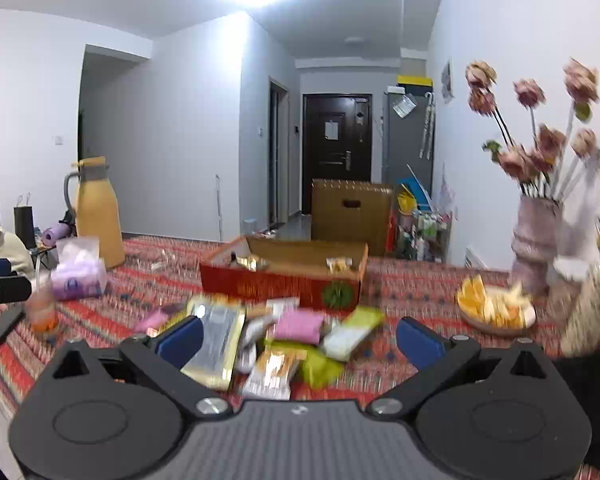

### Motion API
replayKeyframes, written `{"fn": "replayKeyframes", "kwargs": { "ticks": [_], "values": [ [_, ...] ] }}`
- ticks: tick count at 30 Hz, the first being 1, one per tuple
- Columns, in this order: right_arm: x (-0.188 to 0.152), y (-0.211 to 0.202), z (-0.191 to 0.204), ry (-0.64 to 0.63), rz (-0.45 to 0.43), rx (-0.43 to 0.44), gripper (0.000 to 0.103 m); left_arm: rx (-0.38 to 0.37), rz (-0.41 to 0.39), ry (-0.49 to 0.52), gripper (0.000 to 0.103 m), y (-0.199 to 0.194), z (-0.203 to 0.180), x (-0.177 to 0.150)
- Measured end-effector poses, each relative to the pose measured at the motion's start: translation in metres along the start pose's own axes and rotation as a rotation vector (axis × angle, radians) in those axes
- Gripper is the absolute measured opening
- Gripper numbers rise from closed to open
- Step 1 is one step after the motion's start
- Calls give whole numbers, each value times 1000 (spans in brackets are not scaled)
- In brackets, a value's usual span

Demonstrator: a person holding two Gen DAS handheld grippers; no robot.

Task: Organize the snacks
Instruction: 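Withdraw the right tool from the box back toward the snack pile, then grasp a second cookie packet from the pile with the right tool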

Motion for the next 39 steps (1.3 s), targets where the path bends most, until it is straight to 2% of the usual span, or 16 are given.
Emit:
{"fn": "replayKeyframes", "kwargs": {
  "ticks": [7, 12, 20, 26, 32, 39],
  "values": [
    [-86, -11, 8, 93, 71, -74, 103, 24, 131, -23, 103, 3, -1, -68],
    [-115, -3, 13, 103, 145, -89, 103, 38, 175, -16, 103, 12, 7, -83],
    [-109, 12, 18, 110, 113, -88, 103, 57, 216, -51, 103, 36, 20, -88],
    [-103, 42, 19, 118, 156, -74, 100, 74, 239, -86, 103, 62, 35, -86],
    [-88, 88, 25, 110, 195, -44, 84, 86, 239, -111, 103, 105, 57, -70],
    [-68, 162, 30, 98, 243, -38, 69, 59, 202, -61, 103, 182, 81, -35]
  ]
}}
Point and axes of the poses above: each gripper's, at about its wrist camera, not at the fingertips, and y roughly the way its jaws point, z to its left, x to its top, the point moved 5 cm from there along y, roughly the way its jaws point
